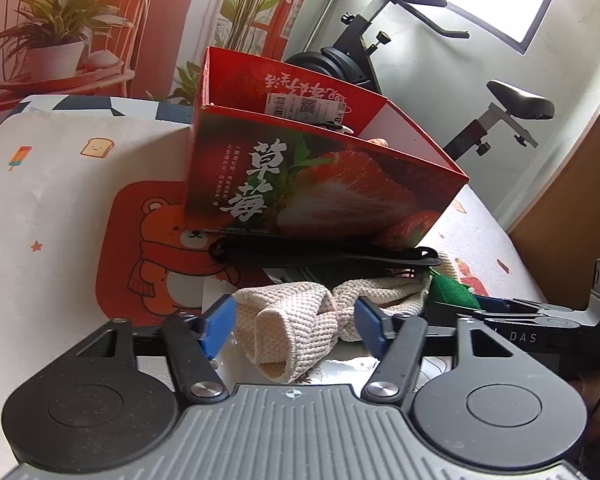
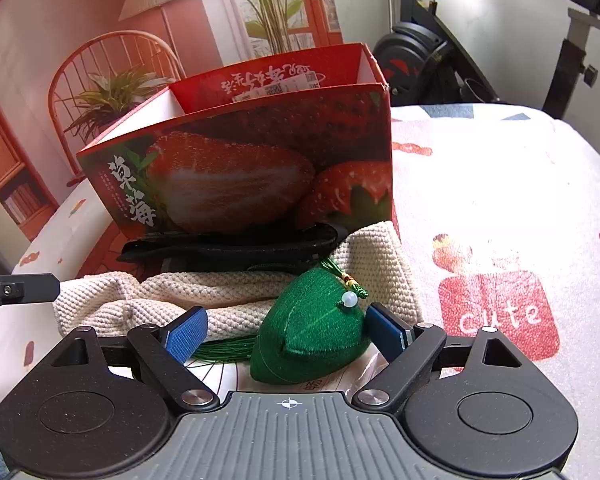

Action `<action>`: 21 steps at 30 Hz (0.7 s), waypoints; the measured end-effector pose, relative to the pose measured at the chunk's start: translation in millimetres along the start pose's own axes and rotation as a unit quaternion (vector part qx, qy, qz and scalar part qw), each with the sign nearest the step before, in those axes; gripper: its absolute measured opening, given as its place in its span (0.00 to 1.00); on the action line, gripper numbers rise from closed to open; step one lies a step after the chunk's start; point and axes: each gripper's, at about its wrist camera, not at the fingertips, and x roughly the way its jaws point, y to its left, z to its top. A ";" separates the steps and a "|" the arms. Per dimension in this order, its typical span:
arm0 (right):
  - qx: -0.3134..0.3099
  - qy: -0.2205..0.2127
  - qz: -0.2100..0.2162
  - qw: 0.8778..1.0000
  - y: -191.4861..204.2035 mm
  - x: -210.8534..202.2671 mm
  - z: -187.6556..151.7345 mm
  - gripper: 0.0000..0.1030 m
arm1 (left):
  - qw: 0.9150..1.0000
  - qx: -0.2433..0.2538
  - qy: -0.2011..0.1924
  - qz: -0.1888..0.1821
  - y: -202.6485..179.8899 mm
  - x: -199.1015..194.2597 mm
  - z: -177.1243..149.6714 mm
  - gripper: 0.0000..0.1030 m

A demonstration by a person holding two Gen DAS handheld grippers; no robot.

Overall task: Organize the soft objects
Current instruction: 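Move both grippers down toward the green felt pouch on the pile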

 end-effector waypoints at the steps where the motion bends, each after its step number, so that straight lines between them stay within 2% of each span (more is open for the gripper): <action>1: 0.003 0.000 0.004 1.000 -0.4 -0.8 0.2 0.82 | 1.000 0.000 0.000 -0.002 0.5 0.0 0.1 0.60; 6: 0.011 0.006 0.011 1.000 -1.4 -2.6 -0.3 0.73 | 1.000 -0.001 0.000 -0.009 1.2 0.9 -0.5 0.56; 11: 0.021 0.012 0.019 1.000 1.9 -6.2 0.5 0.71 | 1.000 -0.007 0.004 -0.013 3.8 3.0 -1.6 0.55; 21: -0.037 0.025 0.040 0.998 26.8 -7.0 -1.7 0.70 | 1.000 -0.014 0.006 -0.015 6.6 5.9 0.1 0.54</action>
